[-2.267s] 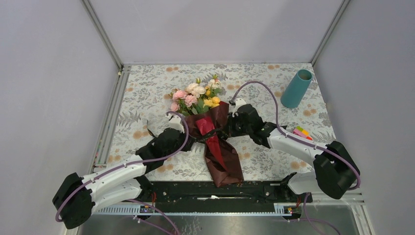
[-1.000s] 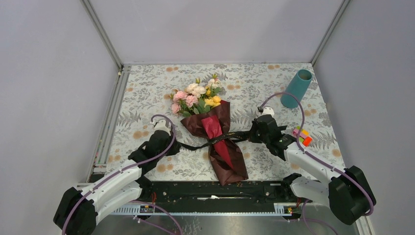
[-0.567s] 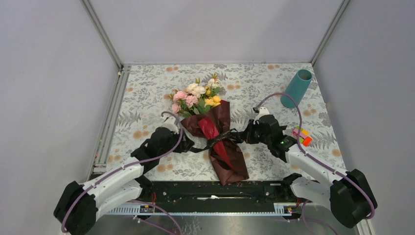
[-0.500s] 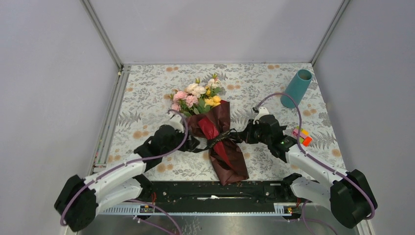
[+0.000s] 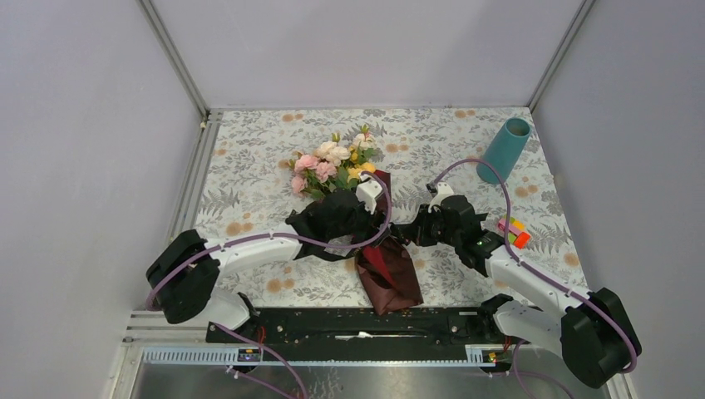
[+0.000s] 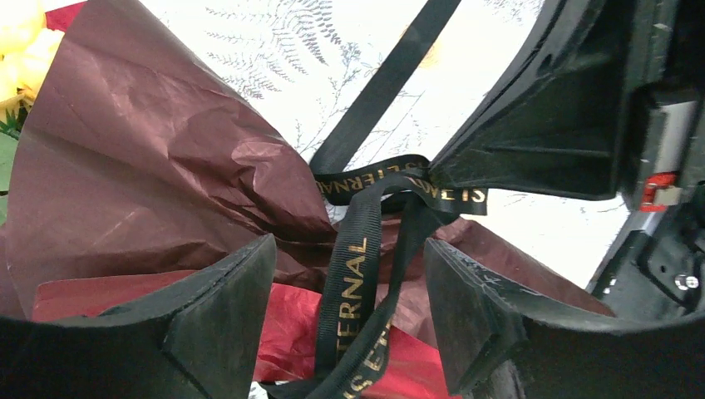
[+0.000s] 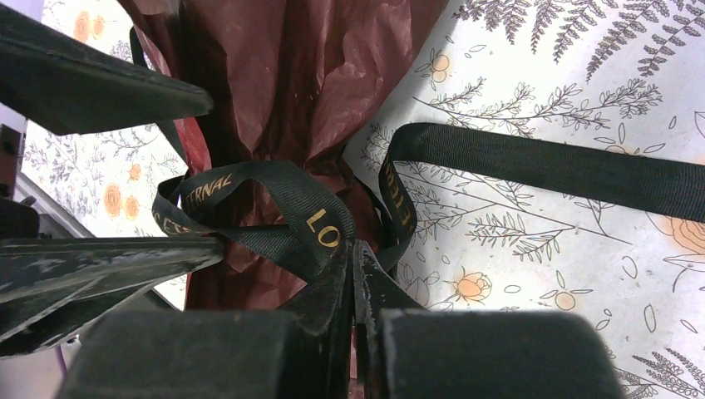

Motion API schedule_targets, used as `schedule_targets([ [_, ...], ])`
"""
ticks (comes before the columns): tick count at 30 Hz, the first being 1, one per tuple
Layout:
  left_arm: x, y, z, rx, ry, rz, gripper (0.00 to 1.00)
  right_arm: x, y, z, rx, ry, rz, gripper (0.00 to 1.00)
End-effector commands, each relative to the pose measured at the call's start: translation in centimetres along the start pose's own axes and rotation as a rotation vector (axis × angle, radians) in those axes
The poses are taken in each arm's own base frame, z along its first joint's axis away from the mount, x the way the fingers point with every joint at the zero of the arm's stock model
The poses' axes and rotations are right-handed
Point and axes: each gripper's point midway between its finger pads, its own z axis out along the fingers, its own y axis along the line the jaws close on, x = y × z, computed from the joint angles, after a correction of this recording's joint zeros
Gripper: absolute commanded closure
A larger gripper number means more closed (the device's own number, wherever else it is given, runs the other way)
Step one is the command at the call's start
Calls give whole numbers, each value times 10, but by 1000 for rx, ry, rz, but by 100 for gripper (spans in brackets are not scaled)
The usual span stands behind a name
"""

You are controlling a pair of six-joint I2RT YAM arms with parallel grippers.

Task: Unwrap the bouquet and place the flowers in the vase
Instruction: Untie the ribbon from the wrapping paper.

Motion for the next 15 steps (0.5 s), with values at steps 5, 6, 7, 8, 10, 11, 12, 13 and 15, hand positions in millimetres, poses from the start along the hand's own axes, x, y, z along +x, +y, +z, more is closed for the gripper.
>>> schedule_targets([
  [5, -10, -1, 10, -48, -27, 96, 27, -15, 9, -3, -29, -36, -40, 100],
  [6, -7, 0, 11, -59, -21, 101, 27, -15, 9, -3, -29, -35, -40, 100],
  [7, -5, 2, 11, -72, -16, 106, 27, -15, 9, -3, -28, -36, -41, 100],
  [8, -3, 2, 11, -83, -12, 111, 27, -15, 8, -3, -27, -34, -42, 100],
  [10, -2, 3, 10, -100, -8, 120, 28, -15, 7, -2, -22, -35, -41, 100],
  [11, -1, 3, 9, -101, -8, 124, 28, -15, 6, -2, -15, -35, -39, 100],
  [12, 0, 1, 8, -98, -9, 130, 28, -15, 4, -2, -1, -36, -35, 100],
  [13, 1, 0, 8, -96, -8, 134, 28, -15, 2, -3, 13, -36, -31, 100],
  [15, 3, 0, 7, -100, -5, 139, 29, -18, -1, -3, 36, -42, -28, 100],
])
